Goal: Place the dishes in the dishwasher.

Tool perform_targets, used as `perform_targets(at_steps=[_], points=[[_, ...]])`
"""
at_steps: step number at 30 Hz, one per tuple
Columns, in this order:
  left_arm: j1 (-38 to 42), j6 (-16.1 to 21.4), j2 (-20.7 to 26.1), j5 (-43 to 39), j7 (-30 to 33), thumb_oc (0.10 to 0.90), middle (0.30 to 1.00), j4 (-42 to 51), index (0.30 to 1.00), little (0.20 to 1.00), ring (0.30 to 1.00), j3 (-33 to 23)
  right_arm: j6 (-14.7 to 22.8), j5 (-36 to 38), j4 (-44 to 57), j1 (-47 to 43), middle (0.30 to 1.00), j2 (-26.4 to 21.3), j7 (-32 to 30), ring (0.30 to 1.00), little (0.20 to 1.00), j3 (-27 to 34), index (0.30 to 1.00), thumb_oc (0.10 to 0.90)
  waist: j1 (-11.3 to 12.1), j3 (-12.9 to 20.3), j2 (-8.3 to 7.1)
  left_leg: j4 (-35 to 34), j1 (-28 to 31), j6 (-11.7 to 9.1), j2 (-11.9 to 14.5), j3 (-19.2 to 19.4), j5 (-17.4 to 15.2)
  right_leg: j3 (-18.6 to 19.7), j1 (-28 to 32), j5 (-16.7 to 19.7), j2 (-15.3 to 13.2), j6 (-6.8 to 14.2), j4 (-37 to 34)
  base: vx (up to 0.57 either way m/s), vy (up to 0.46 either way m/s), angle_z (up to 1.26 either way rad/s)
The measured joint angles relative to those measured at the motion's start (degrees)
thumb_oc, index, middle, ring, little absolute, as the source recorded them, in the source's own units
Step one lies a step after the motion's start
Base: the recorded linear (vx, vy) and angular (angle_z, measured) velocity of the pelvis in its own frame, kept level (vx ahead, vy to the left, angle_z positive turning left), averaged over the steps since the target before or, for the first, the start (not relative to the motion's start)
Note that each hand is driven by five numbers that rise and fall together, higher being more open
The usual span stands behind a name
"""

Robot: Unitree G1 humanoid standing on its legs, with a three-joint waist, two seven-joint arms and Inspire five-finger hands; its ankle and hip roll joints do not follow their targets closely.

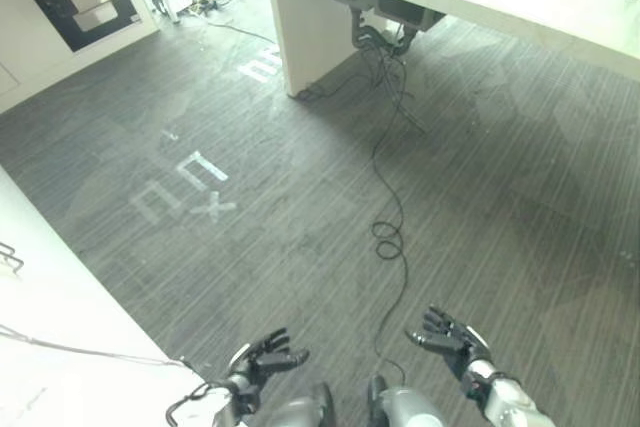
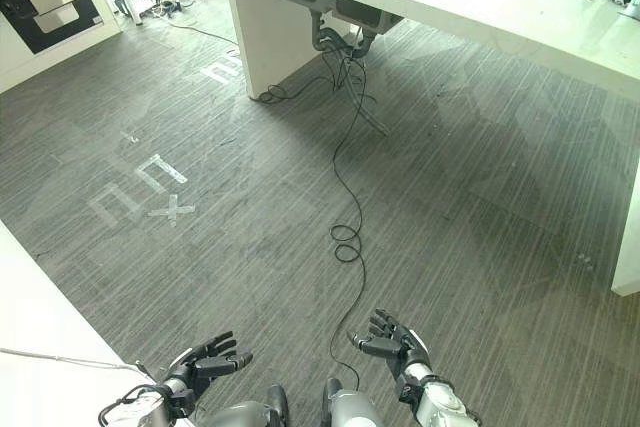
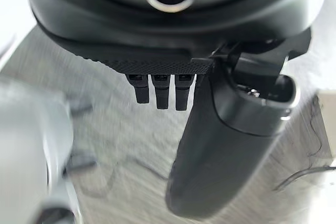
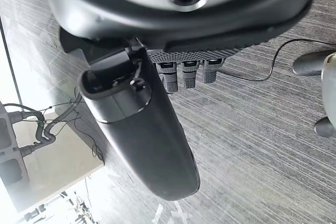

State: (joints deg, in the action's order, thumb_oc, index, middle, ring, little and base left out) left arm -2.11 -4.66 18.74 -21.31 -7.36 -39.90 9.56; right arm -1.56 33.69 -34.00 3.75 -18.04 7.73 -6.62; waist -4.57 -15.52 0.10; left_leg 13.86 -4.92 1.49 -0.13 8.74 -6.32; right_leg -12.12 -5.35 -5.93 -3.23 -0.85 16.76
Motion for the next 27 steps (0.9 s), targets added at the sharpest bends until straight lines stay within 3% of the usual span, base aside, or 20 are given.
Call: perform_targets(at_steps=[2, 3, 4, 5, 6, 8, 9, 10, 11, 13, 15, 17, 19, 20, 21, 22, 23, 24, 25, 27], points=[[0.0, -0.3, 0.4, -0.9, 1.7, 0.800, 0.900, 2.6, 0.900, 0.900, 0.900, -0.2, 0.0, -0.2, 0.7, -0.6, 0.900, -0.9, -0.8, 0.900, 0.900, -0.2, 0.900, 0.800, 0.2, 0.1, 0.10, -2.0, 1.9, -0.7, -0.2, 0.4, 1.1, 0.4, -0.1, -1.1, 0.0, -0.3, 1.2, 0.17, -0.292, -0.08], [0.0, 0.1, 0.2, -0.8, 2.1, 0.800, 0.900, 2.0, 0.900, 0.900, 0.900, -0.4, 0.2, 0.3, 0.8, -1.2, 0.900, -0.7, -0.7, 0.900, 0.900, -0.4, 0.900, 0.800, 0.8, -0.1, -0.42, -0.2, 1.8, -3.1, -0.2, 1.5, 2.4, 0.2, -1.1, -3.2, 0.4, -0.6, 3.8, 0.19, -0.253, -0.28], [0.4, 0.6, 0.7, -0.7, 2.2, 0.800, 0.900, 1.4, 0.900, 0.900, 0.900, -1.2, 0.5, 0.3, 0.4, -2.2, 0.900, 0.2, -0.4, 0.900, 0.900, -1.2, 0.900, 0.800, 1.7, -0.1, -2.93, 7.3, -1.9, -5.0, -0.6, 3.7, 3.5, 0.0, -3.0, -5.7, 0.0, -2.5, 8.7, 0.16, -0.112, -0.10], [1.3, 1.0, 1.3, -0.6, 2.1, 0.800, 0.900, 0.4, 0.900, 0.900, 0.900, -1.6, 1.4, 0.3, 0.1, -2.6, 0.900, 1.0, 0.4, 0.900, 0.900, -1.5, 0.900, 0.800, 1.6, -0.3, -5.41, 19.2, -8.1, -7.8, -0.3, 4.3, 5.8, 0.5, -2.7, -8.2, -0.5, -7.3, 9.2, 0.14, -0.045, 0.05], [1.9, 0.8, 0.2, -0.5, 2.1, 0.800, 0.900, -1.1, 0.900, 0.900, 0.900, -0.6, 2.6, 0.3, -1.0, -2.8, 0.900, 0.8, 0.9, 0.900, 0.900, -1.1, 0.900, 0.800, 1.8, -0.9, -4.20, 28.8, -14.8, -5.7, 3.0, 5.0, 5.7, -0.6, -1.4, -8.0, 0.1, -5.6, 8.9, 0.40, 0.073, 0.23], [0.1, 0.8, 0.1, -0.3, 1.8, 0.800, 0.900, -1.0, 0.900, 0.900, 0.900, 0.6, 3.6, 0.3, -2.0, -2.7, 0.900, 1.5, 1.5, 0.900, 0.900, -2.1, 0.900, 0.800, 1.6, -1.2, -3.14, 23.7, -16.7, -5.7, 3.3, 5.1, 4.9, 0.0, 0.7, -6.7, 2.3, -5.2, 6.3, 0.72, 0.206, -0.05], [-1.2, 1.0, -3.3, 0.0, 1.6, 0.800, 0.900, -0.1, 0.900, 0.900, 0.900, 1.0, 4.4, 0.3, -4.8, -3.6, 0.900, -0.1, 1.1, 0.900, 0.900, -1.7, 0.900, 0.800, 3.8, -2.4, 1.76, 4.5, -15.2, -6.7, 4.0, 5.5, 5.2, -2.3, 1.9, -11.7, 3.2, 2.8, 7.8, 0.69, 0.274, -0.53], [-2.7, 1.4, -4.3, 0.3, 1.9, 0.800, 0.900, 0.6, 0.900, 0.900, 0.900, 0.9, 4.6, 0.3, -4.2, -3.7, 0.900, -0.8, 0.9, 0.900, 0.900, -2.1, 0.900, 0.800, 5.0, -2.8, 2.67, -1.8, -15.8, -7.9, 4.3, 6.7, 7.5, -2.4, 2.6, -10.9, 1.3, 0.9, 7.9, 0.59, 0.287, -0.67], [-2.6, 1.2, -4.6, 0.0, 1.8, 0.800, 0.900, 0.4, 0.900, 0.900, 0.900, 1.2, 4.7, 0.3, -4.1, -4.0, 0.900, -1.1, 0.0, 0.900, 0.900, -1.9, 0.900, 0.800, 4.8, -4.3, 5.47, -2.9, -17.9, -8.4, 6.1, 5.9, 8.8, -2.1, 4.0, -11.1, 4.5, -2.2, 8.0, 0.36, 0.244, -0.38], [-2.6, 1.4, -4.6, -0.6, 1.4, 0.800, 0.900, 1.6, 0.900, 0.900, 0.900, 0.4, 4.8, 0.2, -4.1, -3.3, 0.900, -1.6, -0.2, 0.900, 0.900, -1.9, 0.900, 0.800, 5.4, -4.3, 6.33, -0.5, -20.8, -7.1, 6.5, 6.8, 9.5, -1.4, 4.2, -12.4, 5.0, -2.7, 8.5, 0.33, 0.272, -0.40], [-2.2, 1.3, -4.0, -0.3, 1.2, 0.800, 0.900, 2.3, 0.900, 0.900, 0.900, -0.6, 4.8, 0.2, -4.1, -3.3, 0.900, -1.7, -0.2, 0.900, 0.900, -1.9, 0.900, 0.800, 5.2, -4.2, 5.48, 2.8, -20.6, -2.8, 7.1, 12.2, 7.4, -0.4, 6.0, -13.2, 5.1, -1.4, 6.6, 0.27, 0.139, -0.38], [-1.4, 0.8, -3.7, 0.1, 0.9, 0.800, 0.900, 1.5, 0.900, 0.900, 0.900, -1.9, 4.9, 0.2, -4.1, -3.0, 0.900, -2.3, -0.6, 0.900, 0.900, -1.7, 0.900, 0.800, 5.1, -3.5, 4.97, 2.7, -16.7, -0.8, 5.3, 11.3, 7.8, 0.7, 10.6, -12.8, 6.0, -2.1, 2.4, 0.40, 0.192, -0.13], [-1.2, 0.7, -3.7, 1.8, 0.2, 0.800, 0.900, 0.9, 0.900, 0.900, 0.900, -2.3, 4.9, 0.2, -4.1, -2.0, 0.900, -1.4, -0.9, 0.900, 0.900, -1.7, 0.900, 0.800, 5.5, -1.9, 2.12, 3.5, -12.3, 1.2, 1.8, 11.7, 7.0, 0.2, 15.2, -14.2, 5.6, -0.4, -0.1, 0.35, 0.304, 0.06], [-1.2, 0.3, -4.4, 2.6, 0.2, 0.800, 0.900, -0.4, 0.900, 0.900, 0.900, -1.6, 5.4, 0.1, -4.2, -1.4, 0.900, -1.2, -1.5, 0.900, 0.900, -1.4, 0.900, 0.800, 5.1, -1.0, 3.17, 4.1, -10.5, 7.5, 2.3, 10.8, 6.4, -0.4, 12.8, -14.7, 6.0, 4.5, 9.9, 0.22, 0.178, 0.33], [-0.7, 0.0, -3.7, 3.2, -0.2, 0.800, 0.900, -1.5, 0.900, 0.900, 0.900, -0.5, 6.5, 0.3, -3.7, -1.6, 0.900, 0.8, -3.3, 0.900, 0.900, -0.4, 0.900, 0.800, 4.0, -0.1, 1.71, 5.5, -9.9, 10.1, 0.9, 9.7, 5.1, 0.5, 5.7, -12.0, 2.7, 8.9, 26.1, 0.27, 0.174, 0.43], [-0.2, -0.1, -3.1, 3.9, -0.4, 0.800, 0.900, -1.2, 0.900, 0.900, 0.900, 0.3, 7.1, 0.2, -1.5, -0.7, 0.900, 1.8, -4.2, 0.900, 0.900, -0.4, 0.900, 0.800, 3.2, 0.5, 0.39, 7.7, -9.0, 11.1, -0.4, 9.5, 2.3, 2.5, 0.4, -7.8, 0.8, 11.2, 38.1, 0.27, 0.108, 0.47], [0.0, -0.3, -2.6, 4.1, -0.4, 0.800, 0.900, -1.2, 0.900, 0.900, 0.900, 1.3, 7.5, 0.2, -0.5, -0.7, 0.900, 2.3, -4.3, 0.900, 0.900, -0.7, 0.900, 0.800, 3.1, 0.5, 0.38, 10.1, -8.2, 11.7, -0.8, 9.3, -0.6, 4.3, -2.6, -4.5, -0.3, 12.9, 44.9, 0.29, 0.023, 0.17], [0.7, -0.4, -2.2, 4.1, -0.3, 0.800, 0.900, -1.0, 0.900, 0.900, 0.900, 2.6, 7.8, 0.2, -0.1, -0.9, 0.900, 2.4, -4.3, 0.900, 0.900, -1.2, 0.900, 0.800, 2.8, 0.5, 1.53, 11.7, -6.7, 11.4, -1.0, 9.3, -3.4, 4.7, -7.4, -2.2, -1.9, 12.3, 49.8, 0.32, -0.072, 0.07], [1.2, -0.3, -2.0, 4.1, 0.1, 0.800, 0.900, -0.9, 0.900, 0.900, 0.900, 2.5, 7.8, 0.1, -0.2, -1.9, 0.900, 2.4, -4.3, 0.900, 0.900, -1.7, 0.900, 0.800, 2.6, 0.4, 2.87, 10.3, -5.1, 9.7, -1.1, 8.8, -4.1, 3.5, -11.1, -3.2, -2.2, 10.1, 47.8, 0.47, -0.236, 0.25], [1.5, -0.3, -0.9, 4.1, 0.7, 0.800, 0.900, 0.6, 0.900, 0.900, 0.900, 1.1, 7.8, 0.0, 0.6, -1.2, 0.900, 2.0, -4.0, 0.900, 0.900, -2.0, 0.900, 0.800, -0.1, -0.1, 4.81, 3.4, 0.4, 6.5, -1.7, 5.0, -3.3, -1.3, -15.0, -5.6, -0.6, 5.9, 23.6, 0.45, -0.286, 0.58]])
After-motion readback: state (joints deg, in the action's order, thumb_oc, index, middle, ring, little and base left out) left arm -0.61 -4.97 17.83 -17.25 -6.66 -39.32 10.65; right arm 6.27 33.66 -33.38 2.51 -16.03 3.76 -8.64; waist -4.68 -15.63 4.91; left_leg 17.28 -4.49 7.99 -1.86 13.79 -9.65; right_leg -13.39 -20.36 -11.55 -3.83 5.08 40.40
